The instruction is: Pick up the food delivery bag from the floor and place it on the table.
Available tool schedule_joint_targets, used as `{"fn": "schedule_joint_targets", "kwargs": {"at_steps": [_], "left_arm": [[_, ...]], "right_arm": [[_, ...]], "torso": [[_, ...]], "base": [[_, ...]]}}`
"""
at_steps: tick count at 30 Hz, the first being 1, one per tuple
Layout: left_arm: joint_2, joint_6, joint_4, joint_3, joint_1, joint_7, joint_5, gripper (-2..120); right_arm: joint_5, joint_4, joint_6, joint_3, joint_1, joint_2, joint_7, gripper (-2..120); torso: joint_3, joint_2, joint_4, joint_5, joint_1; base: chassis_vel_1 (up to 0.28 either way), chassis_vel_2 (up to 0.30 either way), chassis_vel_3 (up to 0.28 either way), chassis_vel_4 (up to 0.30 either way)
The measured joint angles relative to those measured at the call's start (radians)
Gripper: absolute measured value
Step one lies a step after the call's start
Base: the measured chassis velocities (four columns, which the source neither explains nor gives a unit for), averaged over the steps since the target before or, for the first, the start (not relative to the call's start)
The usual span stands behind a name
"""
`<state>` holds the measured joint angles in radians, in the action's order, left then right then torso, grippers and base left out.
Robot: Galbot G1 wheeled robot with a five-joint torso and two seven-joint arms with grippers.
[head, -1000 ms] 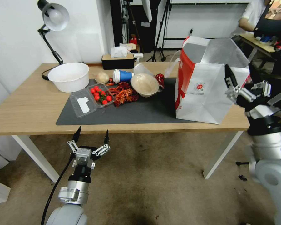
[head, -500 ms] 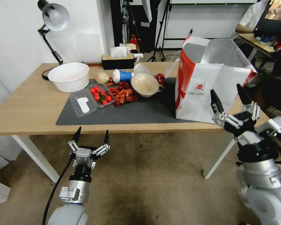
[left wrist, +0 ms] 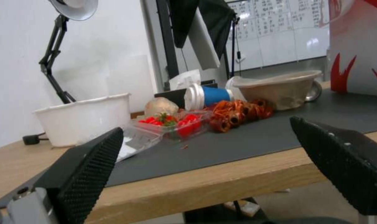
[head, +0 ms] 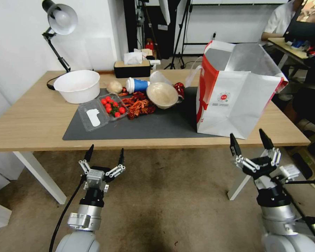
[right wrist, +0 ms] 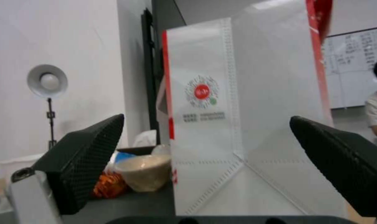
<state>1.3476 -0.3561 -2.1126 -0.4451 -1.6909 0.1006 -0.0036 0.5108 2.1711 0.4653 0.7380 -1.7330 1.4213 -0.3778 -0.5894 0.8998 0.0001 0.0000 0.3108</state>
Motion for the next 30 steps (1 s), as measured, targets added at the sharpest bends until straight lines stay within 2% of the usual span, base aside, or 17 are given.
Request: {"fn": "schedule_joint_targets", "kwargs": {"at_steps": [5, 11, 14, 15, 19, 30], "left_arm": [[0.001, -0.017, 0.014, -0.002, -0.004, -0.008, -0.001, 100], [0.002, -0.026, 0.024, -0.004, -0.001, -0.011, -0.002, 100], [0.005, -0.029, 0.03, -0.003, 0.002, -0.012, -0.002, 100], [0.005, -0.029, 0.03, -0.003, 0.002, -0.012, -0.002, 100], [0.006, -0.029, 0.032, -0.003, 0.004, -0.012, -0.002, 100], [0.009, -0.037, 0.041, -0.008, 0.004, -0.012, 0.002, 100]], "right_arm": [[-0.047, -0.052, 0.047, 0.012, -0.003, 0.025, 0.031, 100], [-0.097, -0.08, 0.049, 0.014, -0.006, 0.034, 0.095, 100], [-0.128, -0.092, -0.029, -0.001, -0.012, 0.035, 0.176, 100], [-0.128, -0.092, -0.029, -0.001, -0.012, 0.035, 0.176, 100], [-0.131, -0.097, -0.138, -0.014, -0.005, 0.03, 0.225, 100], [-0.138, -0.094, -0.191, -0.01, 0.006, 0.018, 0.191, 100]], "torso": [[0.0, 0.0, 0.0, 0.0001, 0.0], [0.0, 0.0, 0.0, 0.0001, 0.0], [0.0, 0.0, 0.0, 0.0001, 0.0], [0.0, 0.0, 0.0, 0.0001, 0.0], [0.0, 0.0, 0.0, 0.0001, 0.0], [0.0, 0.0, 0.0, 0.0, 0.0]], "base": [[0.0, 0.0, 0.0, 0.0], [0.0, 0.0, 0.0, 0.0], [0.0, 0.0, 0.0, 0.0], [0.0, 0.0, 0.0, 0.0], [0.0, 0.0, 0.0, 0.0], [0.0, 0.0, 0.0, 0.0]]}}
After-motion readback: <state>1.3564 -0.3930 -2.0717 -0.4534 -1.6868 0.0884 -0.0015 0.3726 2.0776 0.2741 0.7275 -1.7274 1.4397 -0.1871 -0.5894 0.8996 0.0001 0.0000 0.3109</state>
